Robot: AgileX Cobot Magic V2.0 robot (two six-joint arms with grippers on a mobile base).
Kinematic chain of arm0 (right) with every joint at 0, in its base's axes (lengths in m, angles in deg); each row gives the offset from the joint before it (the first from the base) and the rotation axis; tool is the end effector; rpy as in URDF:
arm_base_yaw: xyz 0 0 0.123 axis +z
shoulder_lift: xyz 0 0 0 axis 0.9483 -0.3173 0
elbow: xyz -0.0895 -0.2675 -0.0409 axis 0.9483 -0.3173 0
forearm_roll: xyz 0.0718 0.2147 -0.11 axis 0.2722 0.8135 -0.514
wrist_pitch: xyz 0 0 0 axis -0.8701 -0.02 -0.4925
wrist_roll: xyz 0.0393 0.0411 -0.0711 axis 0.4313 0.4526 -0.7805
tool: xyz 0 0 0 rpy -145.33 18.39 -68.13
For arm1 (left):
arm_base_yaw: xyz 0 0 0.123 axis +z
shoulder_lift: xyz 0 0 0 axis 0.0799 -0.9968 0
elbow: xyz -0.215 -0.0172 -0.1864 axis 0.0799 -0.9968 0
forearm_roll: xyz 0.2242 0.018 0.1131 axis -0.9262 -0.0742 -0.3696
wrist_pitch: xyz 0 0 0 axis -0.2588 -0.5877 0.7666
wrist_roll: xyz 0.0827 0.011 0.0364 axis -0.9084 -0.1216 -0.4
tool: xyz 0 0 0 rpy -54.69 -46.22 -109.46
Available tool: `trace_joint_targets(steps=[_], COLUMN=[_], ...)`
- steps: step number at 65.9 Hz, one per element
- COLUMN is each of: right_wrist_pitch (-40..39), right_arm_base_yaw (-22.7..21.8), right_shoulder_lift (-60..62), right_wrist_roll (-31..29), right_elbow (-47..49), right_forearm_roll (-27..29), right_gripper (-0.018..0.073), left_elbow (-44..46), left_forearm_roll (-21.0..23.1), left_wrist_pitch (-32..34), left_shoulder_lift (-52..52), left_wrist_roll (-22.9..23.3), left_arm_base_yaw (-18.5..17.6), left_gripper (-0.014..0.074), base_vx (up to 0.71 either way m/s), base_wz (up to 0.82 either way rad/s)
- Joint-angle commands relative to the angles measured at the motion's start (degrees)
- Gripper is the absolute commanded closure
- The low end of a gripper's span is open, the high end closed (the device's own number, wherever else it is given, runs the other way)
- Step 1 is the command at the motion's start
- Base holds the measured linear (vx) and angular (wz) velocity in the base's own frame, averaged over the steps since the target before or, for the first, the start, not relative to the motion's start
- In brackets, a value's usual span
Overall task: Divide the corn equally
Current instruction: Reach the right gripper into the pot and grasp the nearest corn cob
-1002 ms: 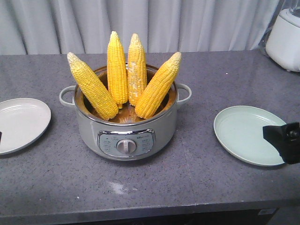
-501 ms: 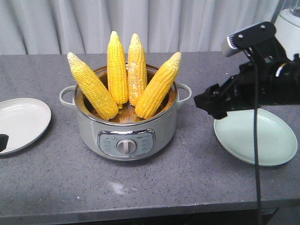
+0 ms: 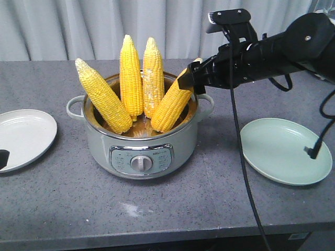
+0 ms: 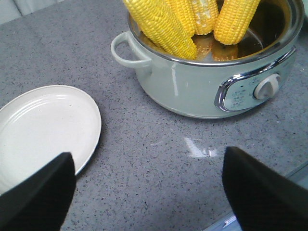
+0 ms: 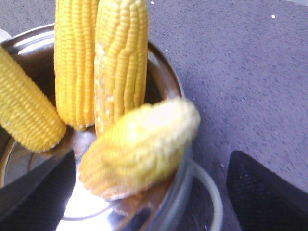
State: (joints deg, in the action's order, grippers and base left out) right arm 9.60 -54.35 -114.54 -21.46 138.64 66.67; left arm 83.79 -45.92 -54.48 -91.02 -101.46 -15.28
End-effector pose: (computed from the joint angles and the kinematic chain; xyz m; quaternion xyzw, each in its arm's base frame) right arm 0.3717 0.1450 0.3334 -0.2237 0.8675 0.1957 0.3990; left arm 0.1232 -0.0354 0.3725 0.1901 0.8700 -0.0606 0.4510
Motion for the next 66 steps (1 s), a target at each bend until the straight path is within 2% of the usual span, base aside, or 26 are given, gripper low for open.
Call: trace_joint_targets(steps=[1,16,27,35,53,57,66], right_wrist_pitch=[-1.6,1.5,1.3,1.8,3.6,3.9,4.9], right_arm_base_yaw=[0.1,0.7,2.8,2.8,2.7,2.7,2.7], right_shoulder_lift=[-1.2,-5.0,-5.0,-5.0,-5.0,-5.0,-5.0], right_wrist_roll=[-2.5,-8.6,-9.9,-9.7,-9.7,-9.6,-9.0], right_elbow=[5.2,8.8,8.8,8.8,8.8,8.8,8.8], right_forearm_roll=[4.0,8.9,8.8,9.7,9.8,9.8,9.8], right_gripper=[-0.0041,-0.0021,0.0008,0.0071,0.0322,0.0347,0.0344], left_elbow=[1.8,1.8,1.8,1.8,1.8,1.8,1.8], left_forearm_roll=[1.2,1.2,1.2,1.2,1.2,1.2,1.2], left_wrist_pitch=[3.4,3.4,3.4,3.0,1.4,1.2,0.9], left_shoulder_lift=[-0.1,-0.1,-0.1,-0.1,-0.1,-0.1,-0.1], left_wrist_roll=[0.0,0.0,0.0,0.0,0.0,0.0,0.0], left_arm_base_yaw=[-0.4,-0.4,-0.4,-0.4,-0.4,-0.4,-0.4], left_gripper=[0.0011,0.0011,0.0011,0.0011,0.0011,0.0011,0.0011], base_vx=[0.00,0.00,0.00,0.00,0.00,0.00,0.00], base_wz=[0.00,0.00,0.00,0.00,0.00,0.00,0.00])
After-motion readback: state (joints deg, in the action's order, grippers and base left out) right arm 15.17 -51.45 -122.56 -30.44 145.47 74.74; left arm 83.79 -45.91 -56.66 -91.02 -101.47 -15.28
